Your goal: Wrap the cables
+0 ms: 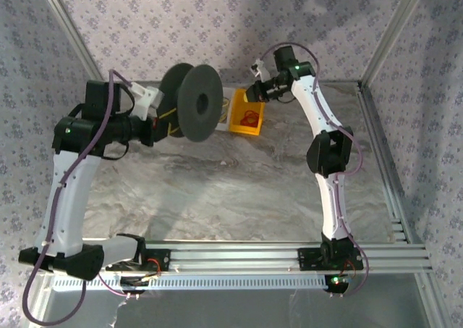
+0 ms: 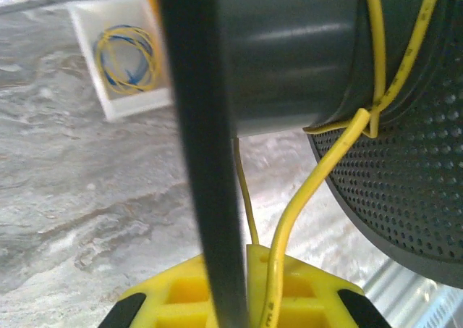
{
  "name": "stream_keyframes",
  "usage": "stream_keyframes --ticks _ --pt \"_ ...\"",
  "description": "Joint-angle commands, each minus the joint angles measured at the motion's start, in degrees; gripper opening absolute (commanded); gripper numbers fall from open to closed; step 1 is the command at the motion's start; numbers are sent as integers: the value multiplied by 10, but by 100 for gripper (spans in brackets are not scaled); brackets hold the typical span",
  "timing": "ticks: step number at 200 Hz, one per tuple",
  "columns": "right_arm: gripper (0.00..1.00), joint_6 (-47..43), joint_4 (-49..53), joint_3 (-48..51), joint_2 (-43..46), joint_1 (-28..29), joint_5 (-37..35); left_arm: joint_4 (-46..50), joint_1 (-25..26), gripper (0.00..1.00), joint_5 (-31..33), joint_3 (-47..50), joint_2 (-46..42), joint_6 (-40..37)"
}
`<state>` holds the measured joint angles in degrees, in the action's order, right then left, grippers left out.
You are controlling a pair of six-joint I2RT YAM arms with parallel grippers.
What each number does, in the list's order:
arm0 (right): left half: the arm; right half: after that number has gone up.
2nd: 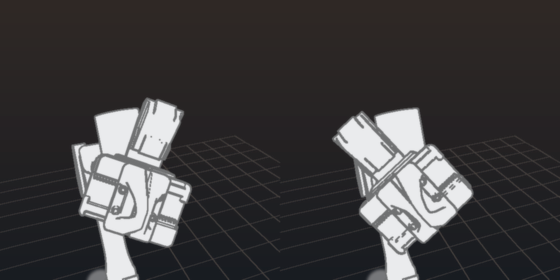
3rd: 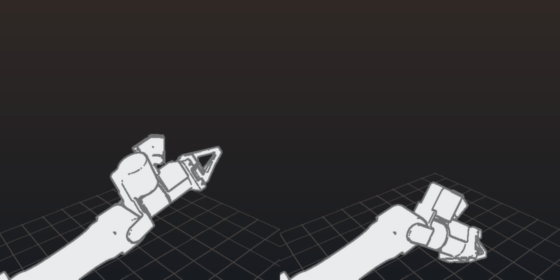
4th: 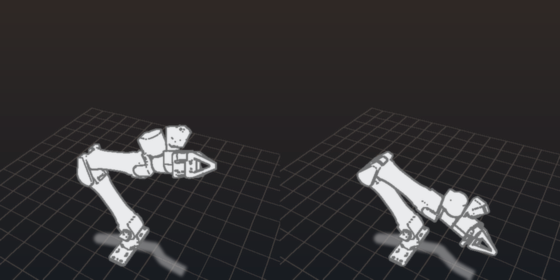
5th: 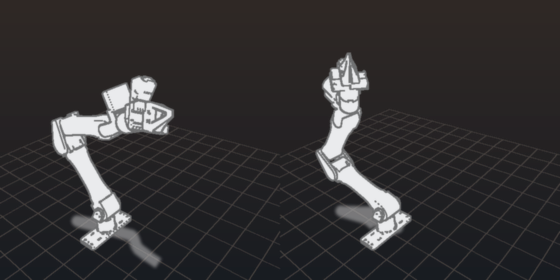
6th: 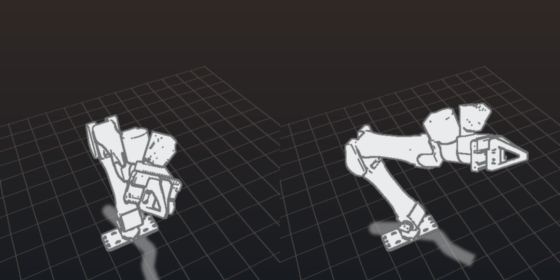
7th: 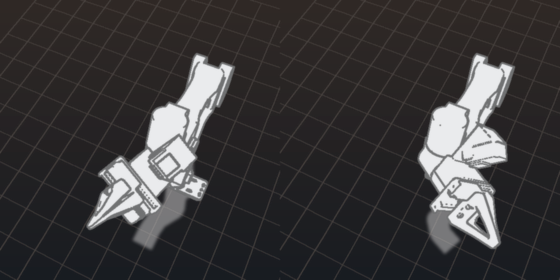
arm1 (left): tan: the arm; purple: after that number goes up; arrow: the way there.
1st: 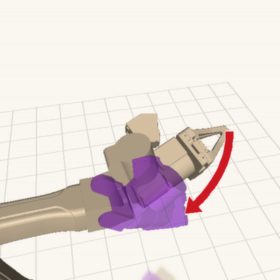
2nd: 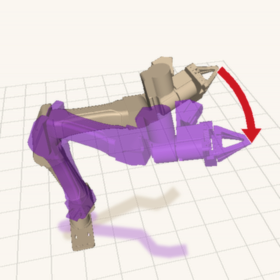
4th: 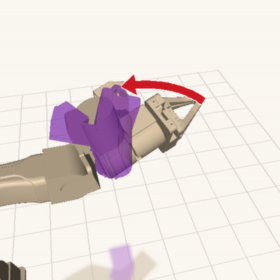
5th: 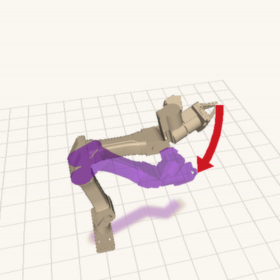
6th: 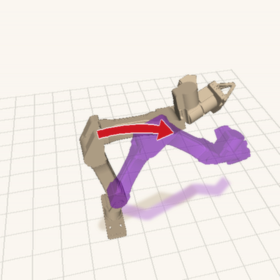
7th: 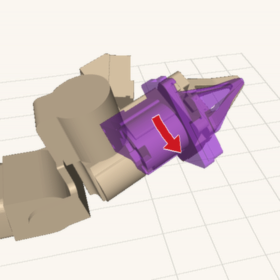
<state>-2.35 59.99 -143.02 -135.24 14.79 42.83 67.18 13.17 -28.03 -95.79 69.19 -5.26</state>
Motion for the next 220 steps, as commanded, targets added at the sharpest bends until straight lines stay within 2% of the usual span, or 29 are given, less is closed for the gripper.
stream_keyframes --ticks 1,19,48,81,104,128,187,220 --pt "0 51 32 -67 -30 -53 -70 81 16 0 -79 -2 -49 -114" --pt "0 77 17 -90 -15 -74 -71 135 45 0 -1 15 -37 -126" --pt "0 113 -17 -94 33 -98 -68 160 93 0 184 51 18 -106" --pt "0 130 -37 -102 81 -76 -59 170 156 0 277 28 107 -94" --pt "0 126 -34 -114 98 -42 -49 173 198 0 317 -9 156 -99" --pt "0 118 -28 -117 114 -3 -40 183 220 0 366 -48 208 -90" --pt "0 63 9 -102 172 129 -79 197 215 0 399 -146 347 -56" --pt "0 35 -4 -3 240 193 -145 219 185 0 401 -255 411 1"
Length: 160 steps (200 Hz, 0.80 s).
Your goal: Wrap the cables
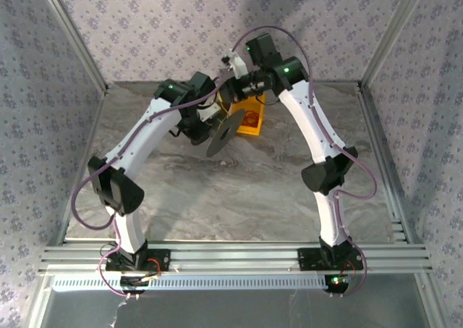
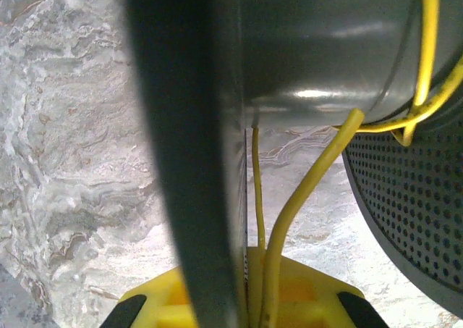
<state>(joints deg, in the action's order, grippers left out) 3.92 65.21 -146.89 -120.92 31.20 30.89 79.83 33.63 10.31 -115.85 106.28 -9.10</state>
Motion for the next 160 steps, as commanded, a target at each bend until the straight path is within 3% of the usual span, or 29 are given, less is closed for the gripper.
stream_keyframes --ticks 1,46,91,126,160 --pt "0 -28 -56 38 99 30 -29 94 -20 0 17 -58 42 41" --pt "0 -34 -85 132 152 93 -134 74 -69 0 23 -130 71 124" --pt "0 -30 -115 110 113 146 -163 -12 -87 0 -23 -103 69 180" --pt "0 -35 -106 52 48 195 -177 -78 -110 0 -90 -72 58 228" --pt "0 -44 -107 69 41 224 -208 -162 -155 0 -163 -7 5 274"
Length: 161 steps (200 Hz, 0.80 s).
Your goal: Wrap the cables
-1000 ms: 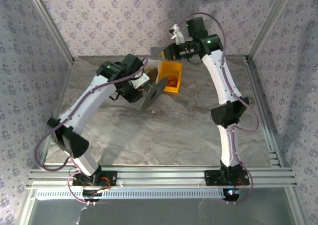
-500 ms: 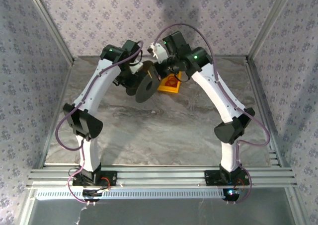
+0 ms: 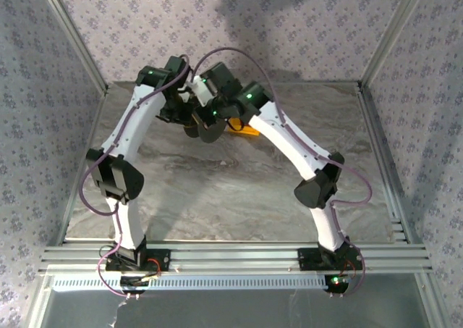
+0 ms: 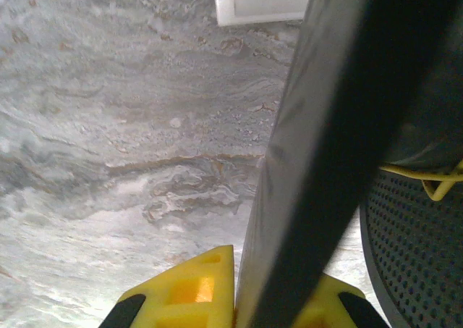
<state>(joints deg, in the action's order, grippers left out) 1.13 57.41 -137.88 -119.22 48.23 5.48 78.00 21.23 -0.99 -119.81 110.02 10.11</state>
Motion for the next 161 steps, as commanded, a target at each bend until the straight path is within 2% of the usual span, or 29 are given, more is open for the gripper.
stream_keyframes --ticks 1,41,87,118,161 --pt "0 -16 -29 -21 24 53 46 -146 -33 0 -51 34 -35 83" --pt "0 -24 -49 21 43 72 2 -231 -83 0 -94 121 -123 141" --pt "0 -15 -74 3 19 102 -77 -363 -92 0 -23 228 -245 248" --pt "0 4 -92 -3 3 106 -115 -471 -88 0 -1 302 -310 320" --pt "0 58 -180 104 54 91 -162 -591 -86 0 14 376 -381 377"
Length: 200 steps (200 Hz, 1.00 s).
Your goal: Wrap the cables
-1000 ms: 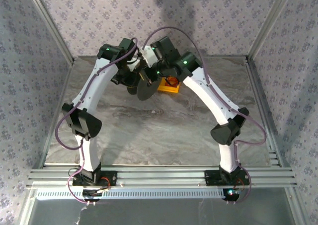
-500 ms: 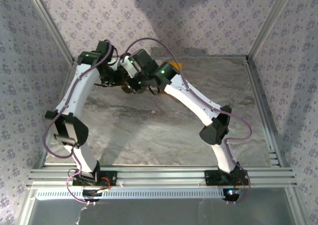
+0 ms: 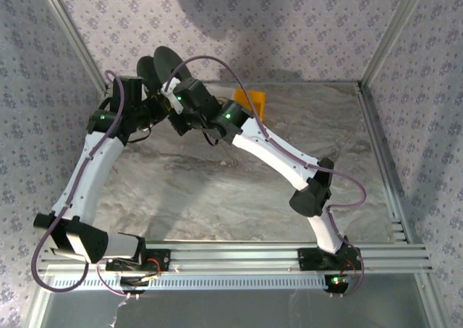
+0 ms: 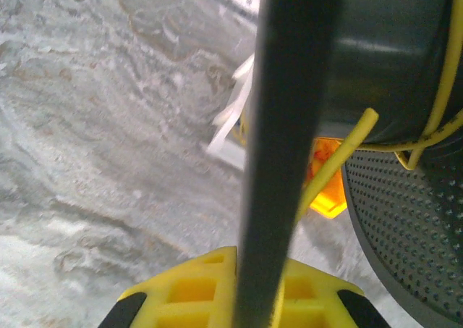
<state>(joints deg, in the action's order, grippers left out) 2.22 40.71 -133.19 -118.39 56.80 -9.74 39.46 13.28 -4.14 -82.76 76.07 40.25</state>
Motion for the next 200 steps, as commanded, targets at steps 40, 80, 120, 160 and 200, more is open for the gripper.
stream_keyframes --ticks 40,80,120,160,200 --pt "0 91 -149 208 123 -23 4 -276 -5 0 31 38 -76 104" --pt "0 126 -247 322 179 -47 -4 -322 -5 0 6 64 -100 141" --pt "0 155 -268 365 193 -58 -66 -350 -5 0 -31 76 -107 190" --pt "0 200 -256 386 200 -67 -151 -366 -4 0 -70 82 -111 239" --pt "0 229 -294 449 241 -73 -244 -377 -5 0 -110 85 -113 278"
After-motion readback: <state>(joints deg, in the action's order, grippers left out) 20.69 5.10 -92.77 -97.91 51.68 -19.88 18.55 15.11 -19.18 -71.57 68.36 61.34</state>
